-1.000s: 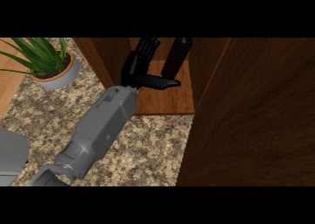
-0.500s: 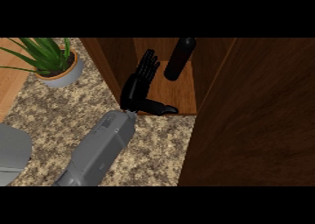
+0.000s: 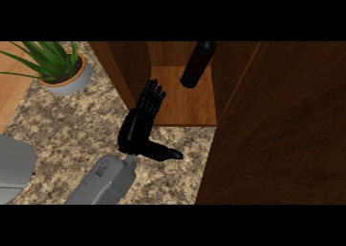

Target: Pick up the wine, place it into the cabinet and close the cabinet

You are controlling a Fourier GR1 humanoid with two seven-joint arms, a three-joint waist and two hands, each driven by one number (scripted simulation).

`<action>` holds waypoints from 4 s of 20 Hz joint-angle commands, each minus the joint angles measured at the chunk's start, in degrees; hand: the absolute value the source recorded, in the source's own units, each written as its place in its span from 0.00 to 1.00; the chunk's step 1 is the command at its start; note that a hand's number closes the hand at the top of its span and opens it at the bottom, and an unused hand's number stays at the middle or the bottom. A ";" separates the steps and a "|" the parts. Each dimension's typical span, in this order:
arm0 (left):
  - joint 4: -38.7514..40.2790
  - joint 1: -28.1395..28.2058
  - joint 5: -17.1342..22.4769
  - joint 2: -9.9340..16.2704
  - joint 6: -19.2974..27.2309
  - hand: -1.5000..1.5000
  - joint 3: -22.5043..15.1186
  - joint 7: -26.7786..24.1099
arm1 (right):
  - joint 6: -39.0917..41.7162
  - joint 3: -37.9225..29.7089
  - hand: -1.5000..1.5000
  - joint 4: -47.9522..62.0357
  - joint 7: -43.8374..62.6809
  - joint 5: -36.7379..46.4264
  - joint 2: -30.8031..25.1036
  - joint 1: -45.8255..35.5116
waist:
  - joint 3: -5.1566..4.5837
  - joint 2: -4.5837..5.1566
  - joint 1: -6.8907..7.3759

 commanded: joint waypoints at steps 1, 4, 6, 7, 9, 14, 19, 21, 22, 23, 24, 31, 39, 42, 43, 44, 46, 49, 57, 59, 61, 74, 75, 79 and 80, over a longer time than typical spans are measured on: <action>-8.70 7.18 -0.55 0.50 2.19 0.00 -2.21 1.66 | -0.06 -1.21 0.00 -14.02 6.09 -1.74 -2.13 2.67 | -0.01 0.23 -0.24; -13.83 13.46 1.36 5.39 -2.88 0.00 -1.41 0.78 | 0.60 -1.33 0.00 -15.03 7.85 -1.69 -4.10 2.15 | -0.09 0.27 0.05; -17.18 14.40 2.85 7.18 -3.82 0.00 0.39 2.17 | 2.96 1.20 0.00 -11.63 6.13 -1.79 -3.59 0.86 | -0.04 0.42 0.02; -19.04 17.39 3.61 8.95 -4.85 0.00 0.91 1.86 | 3.90 1.27 0.00 -12.87 4.35 -1.52 -5.60 4.22 | -0.01 0.19 -0.43; -19.55 18.12 3.19 9.99 -5.53 0.00 1.82 1.34 | 5.28 2.50 0.00 -11.55 3.45 -1.56 -5.57 3.81 | 0.00 0.37 -0.62; -21.24 19.45 3.27 12.61 -5.90 0.00 4.28 1.01 | 11.28 5.42 0.00 -10.74 4.07 -5.25 -7.66 0.90 | 0.01 0.43 -0.16; -20.64 20.62 2.95 14.63 -8.35 0.00 7.05 -2.12 | 17.32 10.93 1.00 -12.98 2.97 -3.30 -11.47 0.60 | -0.06 0.43 -0.80; -23.54 22.31 5.77 18.20 -10.06 0.00 9.98 0.29 | 17.33 11.68 1.00 -11.19 2.44 -3.36 -9.77 -0.79 | -0.03 0.49 -0.27; -21.21 24.14 5.75 19.70 -12.50 0.00 11.70 -2.31 | 18.79 8.21 1.00 -11.25 1.47 -6.28 -12.12 -0.13 | -0.01 0.64 -0.29; -23.65 23.66 6.35 20.81 -11.69 0.00 12.04 0.50 | 17.26 12.19 1.00 -10.34 4.00 -2.92 -8.34 -2.49 | -0.06 0.60 0.02; -21.80 24.52 7.53 21.77 -13.91 0.00 13.58 -0.55 | 17.11 13.24 1.00 -12.34 2.99 -2.03 -9.33 -0.23 | -0.08 0.47 -0.64; -21.61 25.55 10.15 24.85 -17.52 0.00 17.58 0.53 | 16.56 14.92 1.00 -12.00 8.15 -1.07 -5.29 -7.23 | -0.20 0.71 0.27; -20.10 27.51 12.71 28.64 -23.45 0.00 21.85 0.39 | 17.50 17.70 1.00 -7.19 9.89 -0.89 -0.59 -11.76 | -0.20 0.70 0.76; -20.10 24.98 13.38 28.57 -22.99 0.00 21.33 2.42 | 17.57 16.77 1.00 -6.84 11.27 -3.72 1.63 -13.97 | -0.30 0.94 1.14; -18.79 23.79 13.04 28.92 -24.05 0.00 21.49 2.03 | 17.99 18.20 1.00 -3.78 11.13 -2.94 3.18 -15.42 | -0.40 1.13 1.44; -20.29 25.25 13.64 28.79 -24.35 0.00 21.69 1.78 | 17.94 16.63 1.00 -4.73 12.21 -4.06 3.49 -16.30 | -0.37 1.02 2.13; -19.97 24.37 13.72 27.73 -23.48 0.00 20.88 2.61 | 17.65 16.30 1.00 -4.11 12.67 -4.48 5.16 -17.34 | -0.38 1.08 1.89; -19.14 23.35 13.71 29.98 -25.14 0.00 22.27 2.92 | 18.59 14.85 1.00 -0.77 14.30 -5.20 7.73 -22.24 | -0.43 1.34 3.20; -15.32 20.85 15.52 31.46 -27.29 0.00 24.10 4.52 | 17.41 12.26 1.00 9.17 24.94 -6.21 19.00 -38.62 | -0.49 1.37 3.13; -16.07 21.57 14.73 30.52 -26.95 0.00 23.61 3.86 | 15.78 11.40 1.00 15.04 28.13 -5.50 24.78 -45.24 | -0.42 1.18 3.15; -13.97 22.80 14.26 30.86 -28.45 0.00 24.36 2.92 | 14.28 10.28 1.00 19.55 32.96 -4.75 30.62 -52.83 | -0.41 1.05 2.65; -13.94 26.32 12.44 28.99 -31.32 0.00 27.36 0.98 | 8.77 -3.01 1.00 54.83 25.60 -17.69 36.56 -81.49 | -0.04 1.10 1.44; -11.95 22.92 10.85 27.38 -28.92 0.00 27.00 1.48 | 7.70 -2.08 1.00 53.48 26.00 -17.56 36.57 -80.75 | -0.03 0.97 0.48; -14.64 24.43 12.53 28.98 -29.50 0.00 28.93 4.05 | 10.69 -5.29 1.00 60.26 21.90 -20.67 36.59 -80.00 | 0.00 0.94 0.59; -8.34 22.97 14.23 31.19 -34.68 0.00 31.27 3.45 | 7.79 -3.99 1.00 58.41 21.95 -20.99 36.60 -78.64 | -0.03 0.97 0.28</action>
